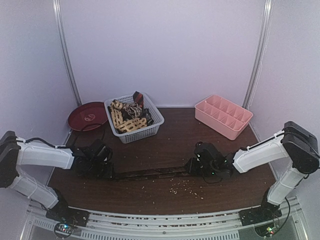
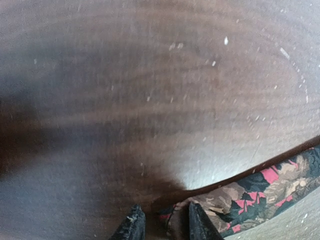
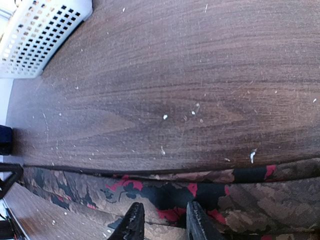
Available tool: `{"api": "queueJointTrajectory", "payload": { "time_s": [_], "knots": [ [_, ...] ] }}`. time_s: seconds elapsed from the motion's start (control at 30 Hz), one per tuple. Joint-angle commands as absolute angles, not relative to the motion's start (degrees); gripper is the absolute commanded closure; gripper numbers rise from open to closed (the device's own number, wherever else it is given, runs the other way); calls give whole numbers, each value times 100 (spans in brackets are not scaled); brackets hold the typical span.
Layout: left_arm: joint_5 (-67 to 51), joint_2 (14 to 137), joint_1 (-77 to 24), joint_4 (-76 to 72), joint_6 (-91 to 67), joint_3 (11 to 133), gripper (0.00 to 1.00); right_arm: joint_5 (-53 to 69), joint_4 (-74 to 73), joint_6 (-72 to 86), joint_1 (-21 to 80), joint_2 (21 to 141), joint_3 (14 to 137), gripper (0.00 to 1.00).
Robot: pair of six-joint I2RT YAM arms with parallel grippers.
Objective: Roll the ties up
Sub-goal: Adjust the tie at the center of the board.
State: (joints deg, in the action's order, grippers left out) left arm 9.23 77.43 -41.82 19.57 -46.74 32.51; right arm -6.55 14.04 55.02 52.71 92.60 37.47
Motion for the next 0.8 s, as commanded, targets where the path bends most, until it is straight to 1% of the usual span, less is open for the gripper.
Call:
{"api": "queueJointTrajectory", "payload": {
  "time_s": [0.0, 0.13, 0.23, 0.33, 0.5, 0.6, 0.77],
  "knots": [
    [668, 7631, -4163, 1818, -4873, 3054, 69, -779, 1585, 5599, 5306, 9257, 3662, 70],
    [575, 7661, -4166, 1791, -4957, 2981, 71, -851, 1586, 5614, 5307, 9185, 3596, 69],
    [534, 7557, -4168, 1721, -4989, 2893, 82, -985, 1521, 5668, 5307, 9118, 3558, 69],
    [510, 7420, -4166, 1579, -4943, 2812, 99, -1234, 1221, 5848, 5295, 9044, 3566, 68],
    [583, 7407, -4158, 982, -4533, 2985, 100, -1967, 145, 6495, 5125, 8723, 3525, 66],
    [936, 7600, -4158, 992, -4479, 3205, 100, -2413, -379, 6903, 4965, 8397, 3340, 67],
    [1226, 7918, -4124, 901, -4414, 3366, 100, -2824, -909, 7051, 4322, 7895, 3035, 67]
  ]
}}
